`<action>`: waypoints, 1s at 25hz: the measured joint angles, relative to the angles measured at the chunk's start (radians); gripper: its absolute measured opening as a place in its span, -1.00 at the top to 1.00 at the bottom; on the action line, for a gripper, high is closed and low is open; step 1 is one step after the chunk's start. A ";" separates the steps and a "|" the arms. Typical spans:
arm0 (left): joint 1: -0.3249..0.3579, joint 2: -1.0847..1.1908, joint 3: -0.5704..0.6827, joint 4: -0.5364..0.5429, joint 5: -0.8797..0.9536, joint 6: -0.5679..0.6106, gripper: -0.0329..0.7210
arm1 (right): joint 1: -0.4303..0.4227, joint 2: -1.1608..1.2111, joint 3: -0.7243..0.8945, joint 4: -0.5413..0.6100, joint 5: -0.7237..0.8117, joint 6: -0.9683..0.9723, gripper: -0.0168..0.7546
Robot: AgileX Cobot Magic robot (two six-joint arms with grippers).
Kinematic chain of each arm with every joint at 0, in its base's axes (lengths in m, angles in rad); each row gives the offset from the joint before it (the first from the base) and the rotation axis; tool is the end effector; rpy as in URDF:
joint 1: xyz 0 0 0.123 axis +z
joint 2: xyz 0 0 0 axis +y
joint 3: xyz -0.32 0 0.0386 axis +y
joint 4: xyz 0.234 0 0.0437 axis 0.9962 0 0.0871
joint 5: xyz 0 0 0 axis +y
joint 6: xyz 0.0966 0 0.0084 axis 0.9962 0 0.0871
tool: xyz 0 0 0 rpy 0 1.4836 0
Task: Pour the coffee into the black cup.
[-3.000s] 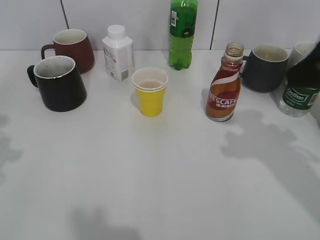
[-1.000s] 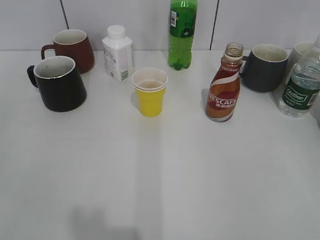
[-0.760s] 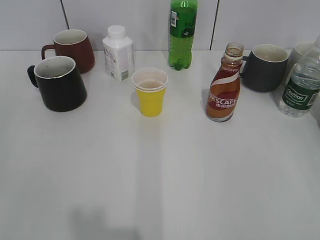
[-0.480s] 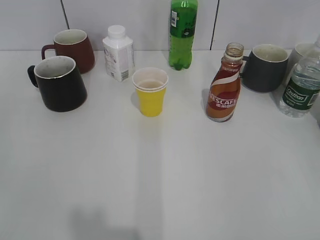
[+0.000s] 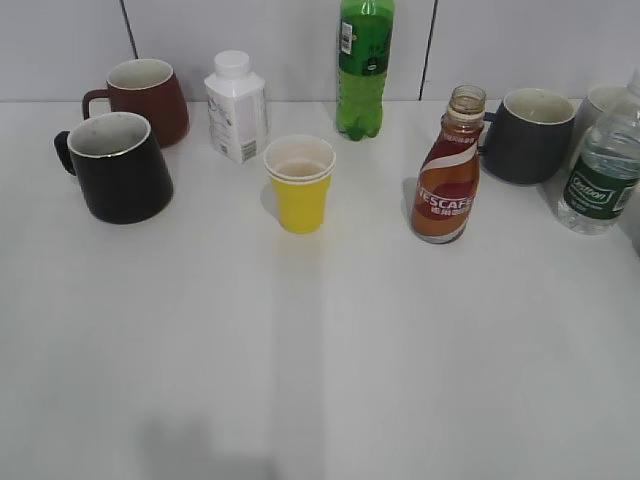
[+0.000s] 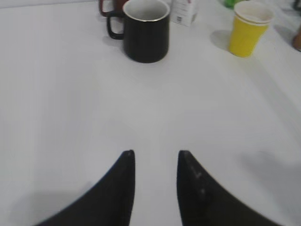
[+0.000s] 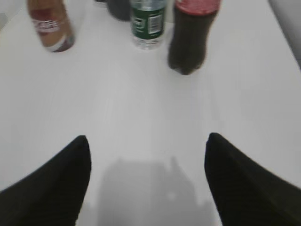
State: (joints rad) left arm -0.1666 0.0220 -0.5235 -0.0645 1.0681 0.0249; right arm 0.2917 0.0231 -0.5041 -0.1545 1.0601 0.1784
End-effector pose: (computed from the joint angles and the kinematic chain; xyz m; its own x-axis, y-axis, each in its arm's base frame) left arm -0.0492 0.0027 0.2748 -0.4554 0.0703 -0.8875 0.2122 0.9767 -0.0315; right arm -0.0412 -0.0260 0.2710 -0.4632 -0.0333 -0.8856 -0.1246 0.9918 0.0279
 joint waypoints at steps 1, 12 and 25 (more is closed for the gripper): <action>0.021 0.000 0.000 0.000 0.000 0.000 0.28 | -0.031 -0.003 0.000 0.000 0.000 0.000 -0.57; 0.127 0.000 0.000 -0.002 -0.001 0.001 0.29 | -0.223 -0.032 0.001 0.000 -0.003 0.000 -0.57; 0.130 -0.029 0.002 -0.002 -0.002 0.001 0.29 | -0.228 -0.032 0.001 0.000 -0.006 0.000 -0.57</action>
State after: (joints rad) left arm -0.0367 -0.0075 -0.5211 -0.0669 1.0663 0.0258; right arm 0.0636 -0.0087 -0.5030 -0.1546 1.0543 0.1784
